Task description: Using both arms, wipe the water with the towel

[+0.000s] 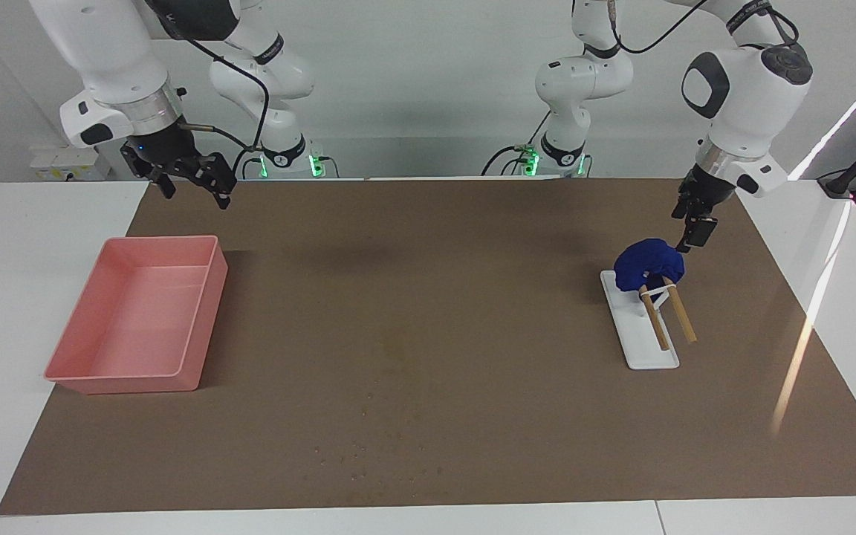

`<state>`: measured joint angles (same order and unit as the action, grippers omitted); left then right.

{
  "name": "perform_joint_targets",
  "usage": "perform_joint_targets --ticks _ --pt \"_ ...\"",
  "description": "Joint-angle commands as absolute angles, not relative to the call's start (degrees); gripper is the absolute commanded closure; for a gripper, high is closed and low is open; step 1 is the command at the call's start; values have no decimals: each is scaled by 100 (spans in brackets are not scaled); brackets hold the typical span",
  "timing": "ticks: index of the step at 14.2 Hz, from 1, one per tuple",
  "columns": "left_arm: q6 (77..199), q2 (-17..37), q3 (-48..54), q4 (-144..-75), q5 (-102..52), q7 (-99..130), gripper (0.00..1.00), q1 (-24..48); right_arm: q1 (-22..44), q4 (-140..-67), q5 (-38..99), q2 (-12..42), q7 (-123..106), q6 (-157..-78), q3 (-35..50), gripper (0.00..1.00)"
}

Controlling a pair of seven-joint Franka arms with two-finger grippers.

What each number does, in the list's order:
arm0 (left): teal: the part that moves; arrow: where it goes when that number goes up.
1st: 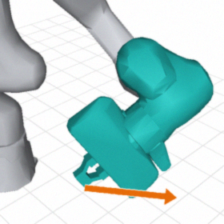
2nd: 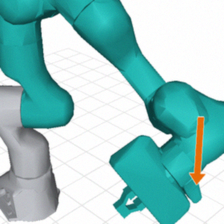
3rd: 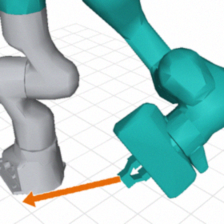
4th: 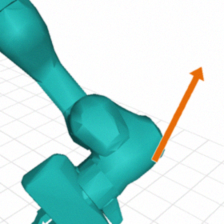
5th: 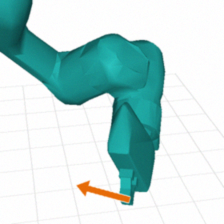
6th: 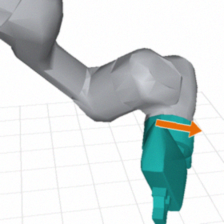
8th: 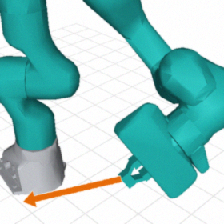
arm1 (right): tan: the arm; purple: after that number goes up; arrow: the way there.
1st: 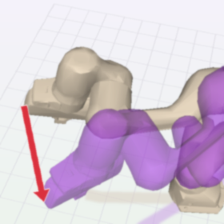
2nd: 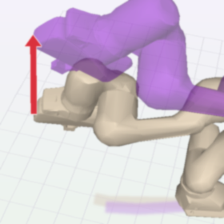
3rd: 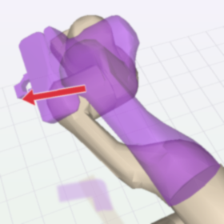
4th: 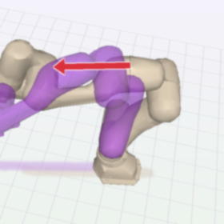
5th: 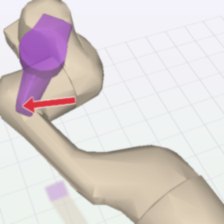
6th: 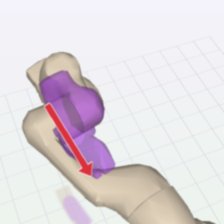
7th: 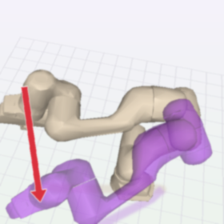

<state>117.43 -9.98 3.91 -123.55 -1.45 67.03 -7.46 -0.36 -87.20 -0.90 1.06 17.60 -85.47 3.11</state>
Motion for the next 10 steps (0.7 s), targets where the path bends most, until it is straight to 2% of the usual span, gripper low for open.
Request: perform_joint_targets --ticks 1,8,9,10 --pt "11988 -695 422 -12419 -167 7143 0 -800 -114 -8798 -62 62 1688 -8613 352 0" --pt "12375 -378 413 -12472 -167 7540 0 -782 -114 -8798 -70 62 1688 -8613 352 0" --pt "12384 -378 413 -12472 -167 7541 5 -774 -114 -8798 -70 62 1688 -8613 352 0" --pt "12375 -378 413 -12472 -167 7541 20 -747 -114 -8798 -62 62 1688 -8613 352 0"
